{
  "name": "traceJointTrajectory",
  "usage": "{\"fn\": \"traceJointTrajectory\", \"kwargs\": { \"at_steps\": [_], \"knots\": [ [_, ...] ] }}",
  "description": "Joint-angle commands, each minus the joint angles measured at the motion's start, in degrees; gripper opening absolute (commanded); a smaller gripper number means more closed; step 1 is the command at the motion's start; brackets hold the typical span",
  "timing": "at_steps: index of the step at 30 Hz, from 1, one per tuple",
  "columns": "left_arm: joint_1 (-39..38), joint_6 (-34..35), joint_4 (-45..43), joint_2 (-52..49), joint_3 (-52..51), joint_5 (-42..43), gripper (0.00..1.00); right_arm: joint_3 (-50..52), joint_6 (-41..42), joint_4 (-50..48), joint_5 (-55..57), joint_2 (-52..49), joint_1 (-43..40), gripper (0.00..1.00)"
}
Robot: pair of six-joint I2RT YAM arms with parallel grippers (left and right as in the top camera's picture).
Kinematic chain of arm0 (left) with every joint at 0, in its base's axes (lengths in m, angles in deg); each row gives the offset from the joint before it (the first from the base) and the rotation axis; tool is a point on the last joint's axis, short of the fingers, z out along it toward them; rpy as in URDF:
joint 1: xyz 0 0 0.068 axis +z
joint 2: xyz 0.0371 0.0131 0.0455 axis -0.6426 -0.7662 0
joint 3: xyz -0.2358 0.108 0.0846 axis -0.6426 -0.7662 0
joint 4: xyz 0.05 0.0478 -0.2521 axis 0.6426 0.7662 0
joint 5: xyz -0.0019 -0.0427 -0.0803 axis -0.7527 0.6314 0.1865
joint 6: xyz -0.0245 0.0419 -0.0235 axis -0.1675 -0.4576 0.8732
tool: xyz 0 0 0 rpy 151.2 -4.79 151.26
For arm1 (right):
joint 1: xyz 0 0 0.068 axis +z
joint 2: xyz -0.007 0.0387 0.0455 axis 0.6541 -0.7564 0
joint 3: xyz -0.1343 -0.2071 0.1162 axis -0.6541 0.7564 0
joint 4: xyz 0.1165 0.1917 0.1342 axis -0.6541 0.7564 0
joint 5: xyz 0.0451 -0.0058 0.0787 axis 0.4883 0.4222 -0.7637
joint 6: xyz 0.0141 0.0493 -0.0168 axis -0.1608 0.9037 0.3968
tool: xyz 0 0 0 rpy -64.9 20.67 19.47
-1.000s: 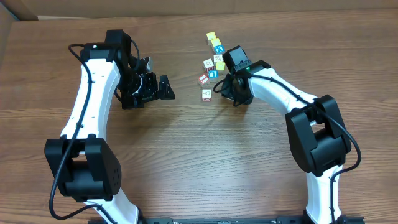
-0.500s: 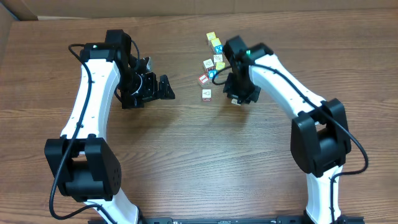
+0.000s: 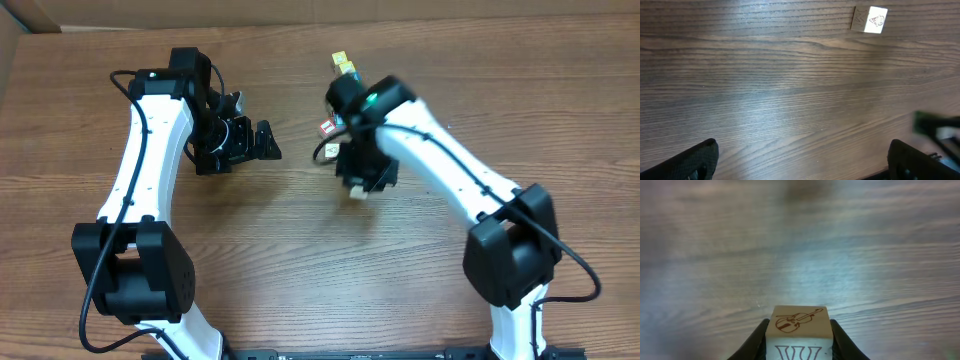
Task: Flip 4 blocks
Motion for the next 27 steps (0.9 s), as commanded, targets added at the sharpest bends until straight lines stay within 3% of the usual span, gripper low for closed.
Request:
{"fn": "traceJointTrajectory", "kwargs": {
  "at_steps": [1,7,13,15,16,19,27],
  "knots": [
    [0.44,-0.39,0.09,-0.68,0.96,0.39,1.0,3.93,1.18,-1.75,0.52,0.66,2.95,0.14],
    [0.44,-0.39,0.09,-0.68,0.96,0.39,1.0,10.51,3.15,-10.21,3.37,0.55,4.66,0.16],
    [0.44,-0.39,0.09,-0.68,0.96,0.42,1.0,12.31,3.13,-12.0,5.16,0.44,4.63,0.21],
    [0.44,-0.39,0.09,-0.68,0.96,0.42,1.0,12.31,3.13,-12.0,5.16,0.44,4.63,0.53],
    [0.44,-0.37,0.09,-0.68,0.96,0.42,1.0,12.31,3.13,-12.11,5.16,0.44,4.63,0.61],
    [0.44,-0.39,0.09,-0.68,0.96,0.42,1.0,12.31,3.13,-12.15,5.16,0.44,4.66,0.69],
    [0.44,-0.37,0.09,-0.68,0.96,0.42,1.0,12.39,3.17,-11.34,5.14,0.44,4.66,0.68]
  ]
}}
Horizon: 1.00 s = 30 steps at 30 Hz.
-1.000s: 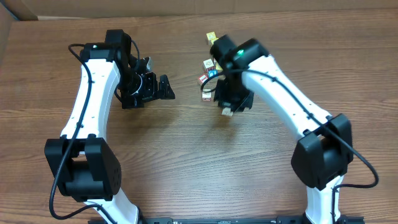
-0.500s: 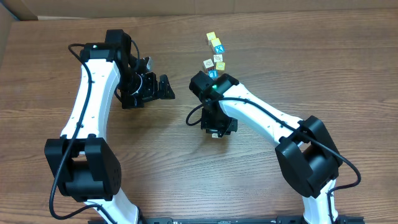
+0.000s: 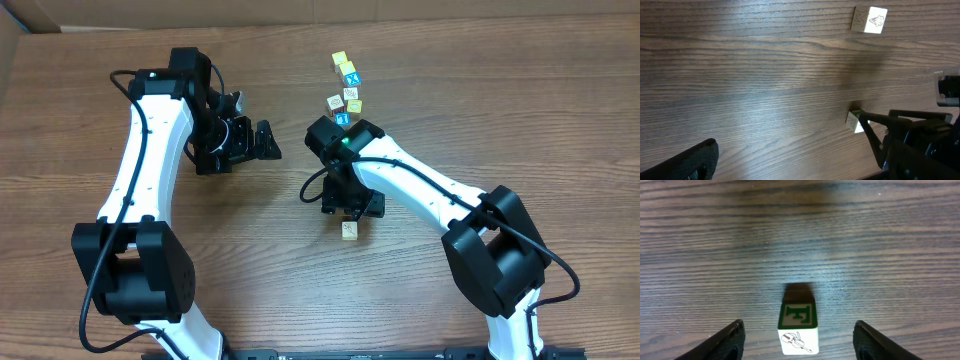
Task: Flip 4 blocks
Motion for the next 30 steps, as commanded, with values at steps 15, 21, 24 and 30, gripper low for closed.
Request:
{"fn": "traceJointTrajectory", "kwargs": {
  "at_steps": [15,21,24,30],
  "knots": [
    [0.44,-0.37,0.11,-0.68,0.96,0.42,1.0,5.03,0.28,-0.59,-2.43,0.35,3.28,0.6],
    [0.44,-0.39,0.11,-0.68,0.96,0.39,1.0,7.72,0.09,-6.36,-1.33,0.35,4.68,0.47],
    [0.44,-0.37,0.11,-0.68,0.96,0.42,1.0,7.72,0.09,-6.36,1.07,0.35,4.66,0.4],
    [0.44,-0.39,0.11,-0.68,0.96,0.42,1.0,7.72,0.09,-7.72,4.13,0.35,4.66,0.37]
  ]
}}
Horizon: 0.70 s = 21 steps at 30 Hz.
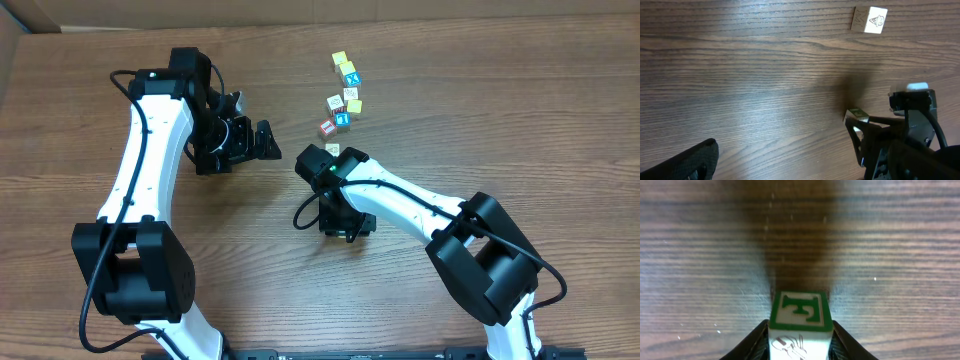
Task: Flip 4 blocks
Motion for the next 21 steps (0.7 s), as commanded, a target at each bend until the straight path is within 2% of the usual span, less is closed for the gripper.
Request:
{"fn": "traceJointTrajectory", "kwargs": {
  "at_steps": [1,9,13,16,21],
  "knots": [
    [0.44,-0.39,0.13,-0.68,0.96,0.42,1.0,0.22,0.04,-1.38,4.55,0.35,0.0,0.37],
    [0.44,-0.39,0.11,-0.68,0.96,0.42,1.0,0.22,0.04,-5.51,9.38,0.35,-0.61,0.32],
    [0.44,-0.39,0.11,-0.68,0.96,0.39,1.0,0.22,0.04,-6.4,9.44,0.35,-1.46,0.23],
    [0.44,-0.37,0.11,-0.68,0.96,0.42,1.0,0.11,0.04,-5.79,9.4,0.37,-2.36,0.14],
    [0.44,-0.37,0.11,-0.68,0.96,0.42,1.0,-2.91,0.04,0.26,9.35,0.55,-3.85,0.13]
  ]
}}
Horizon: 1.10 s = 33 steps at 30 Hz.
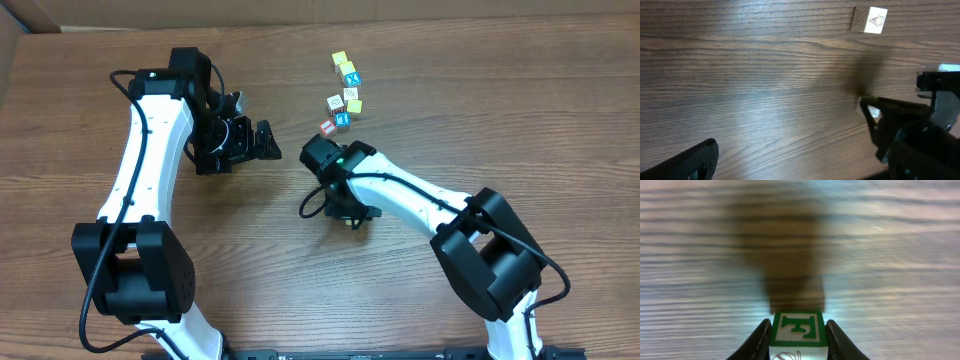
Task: Flip 4 blocks
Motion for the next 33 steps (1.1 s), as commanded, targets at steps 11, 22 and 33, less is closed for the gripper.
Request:
{"fn": "traceJointTrajectory", "kwargs": {
  "at_steps": [11,22,33],
  "knots": [
    [0.44,-0.39,0.11,-0.68,0.96,0.42,1.0,-10.29,-0.17,11.76,-5.35,1.14,-1.29,0.17],
    [0.44,-0.39,0.11,-0.68,0.96,0.42,1.0,-10.1,-0.15,12.26,-6.23,1.11,-1.29,0.87],
    [0.44,-0.39,0.11,-0.68,0.96,0.42,1.0,-7.08,0.02,8.15,-6.8,1.09,0.98,0.75]
  ]
}}
